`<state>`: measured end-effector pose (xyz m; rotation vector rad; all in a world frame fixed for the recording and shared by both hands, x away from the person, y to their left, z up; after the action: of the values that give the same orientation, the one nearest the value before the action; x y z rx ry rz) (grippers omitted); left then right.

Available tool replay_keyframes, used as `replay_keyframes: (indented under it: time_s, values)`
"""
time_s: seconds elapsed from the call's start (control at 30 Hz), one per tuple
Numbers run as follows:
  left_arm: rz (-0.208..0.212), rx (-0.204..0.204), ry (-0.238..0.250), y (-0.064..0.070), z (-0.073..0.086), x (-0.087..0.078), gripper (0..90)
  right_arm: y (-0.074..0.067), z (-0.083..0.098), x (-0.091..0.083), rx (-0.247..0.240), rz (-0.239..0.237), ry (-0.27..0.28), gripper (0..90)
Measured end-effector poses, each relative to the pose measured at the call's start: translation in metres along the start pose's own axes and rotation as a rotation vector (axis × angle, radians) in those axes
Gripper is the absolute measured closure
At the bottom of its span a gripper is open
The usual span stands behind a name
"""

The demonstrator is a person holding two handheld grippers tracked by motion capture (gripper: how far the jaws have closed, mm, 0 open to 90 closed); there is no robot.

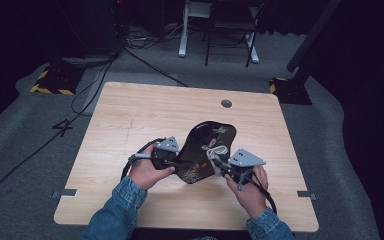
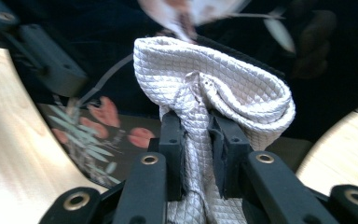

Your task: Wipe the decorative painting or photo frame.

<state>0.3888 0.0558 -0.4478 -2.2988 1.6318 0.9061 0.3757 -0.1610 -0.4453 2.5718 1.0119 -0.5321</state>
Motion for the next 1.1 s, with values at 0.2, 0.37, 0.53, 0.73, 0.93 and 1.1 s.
replay_keyframes:
  time_s: [0.2,0.37,0.53,0.73,0.93,1.1]
  values:
    - [0.0,-0.001,0.0,0.0,0.0,0.0,79.4,0.02,0.006,-0.005,0.039,0.048,-0.009,75.7]
    - [0.001,-0.001,0.0,0.0,0.0,0.0,79.3,0.032,0.01,-0.008,0.07,0.081,-0.014,75.7]
    - [0.002,-0.003,-0.001,0.0,0.0,0.0,79.5,0.03,0.01,-0.008,0.066,0.093,-0.017,75.6]
    - [0.0,-0.005,-0.003,0.0,-0.001,0.0,79.8,0.011,0.007,-0.003,0.042,0.043,-0.024,75.5]
    - [0.001,-0.008,-0.005,0.0,-0.001,0.0,79.8,-0.013,0.003,0.005,-0.004,-0.004,-0.033,75.3]
    - [0.003,-0.005,-0.006,0.0,-0.001,0.0,80.1,-0.028,0.002,0.009,-0.025,-0.043,-0.037,75.2]
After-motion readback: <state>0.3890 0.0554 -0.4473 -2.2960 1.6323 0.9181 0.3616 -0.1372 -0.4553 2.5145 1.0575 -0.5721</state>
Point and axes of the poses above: each handheld gripper's, and its own axes: x roughly forward along the jaws, z roughly out of its underside, y roughly to its right, the point moved 4 cm from there along x, roughly forward along the jaws, and after that the axes turned 2 degrees about y, right-handed, at the moved point
